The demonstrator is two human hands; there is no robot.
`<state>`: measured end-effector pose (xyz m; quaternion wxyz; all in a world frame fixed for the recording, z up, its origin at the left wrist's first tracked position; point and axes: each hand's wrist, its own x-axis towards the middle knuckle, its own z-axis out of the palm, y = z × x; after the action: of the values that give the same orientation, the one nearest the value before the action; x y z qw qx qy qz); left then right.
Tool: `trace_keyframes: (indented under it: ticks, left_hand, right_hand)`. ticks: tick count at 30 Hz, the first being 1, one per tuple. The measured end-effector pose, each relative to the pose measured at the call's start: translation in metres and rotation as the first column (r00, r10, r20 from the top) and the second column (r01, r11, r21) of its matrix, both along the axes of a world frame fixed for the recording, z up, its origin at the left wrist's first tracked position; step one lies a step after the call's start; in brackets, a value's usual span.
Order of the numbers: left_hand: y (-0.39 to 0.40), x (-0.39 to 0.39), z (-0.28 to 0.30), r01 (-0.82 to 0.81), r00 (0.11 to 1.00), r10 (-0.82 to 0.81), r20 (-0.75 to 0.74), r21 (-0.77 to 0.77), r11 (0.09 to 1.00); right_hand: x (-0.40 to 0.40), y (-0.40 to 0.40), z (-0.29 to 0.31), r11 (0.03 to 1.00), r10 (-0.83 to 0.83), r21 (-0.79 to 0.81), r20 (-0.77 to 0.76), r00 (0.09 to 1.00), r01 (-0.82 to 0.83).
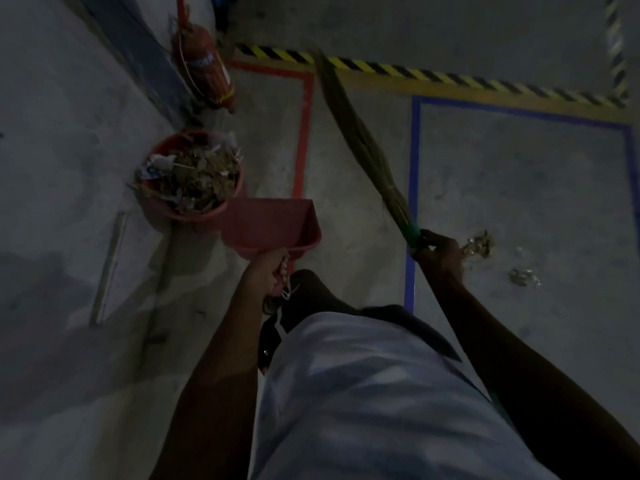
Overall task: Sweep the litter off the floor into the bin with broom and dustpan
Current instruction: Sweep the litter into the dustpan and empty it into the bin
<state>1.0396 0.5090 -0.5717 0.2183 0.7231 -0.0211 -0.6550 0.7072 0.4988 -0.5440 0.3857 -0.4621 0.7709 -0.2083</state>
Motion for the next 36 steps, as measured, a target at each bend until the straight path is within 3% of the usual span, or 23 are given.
trace_keyframes:
  ticks: [11, 26, 36]
  left_hand:
    - [-0.008, -0.061, -0.063, 0.088, 0.99, -0.092, 0.111, 0.033, 0.996]
    - [-0.092, -0.137, -0.23, 0.275, 0.938, -0.244, 0.246, -0.099, 0.956]
    - [-0.095, -0.18, -0.32, 0.37, 0.895, -0.34, 0.289, -0.054, 0.927]
  right_hand:
    - [-0.048, 0.027, -0.084, 0.959, -0.162, 0.237, 0.001, 0.987, 0.158]
    - [-0.104, 0.01, -0.302, 0.93, 0.037, 0.368, -0.102, 0.994, 0.003]
    - [-0.103, 0.04, -0.406, 0.846, 0.163, 0.516, -0.009, 0.987, -0.134]
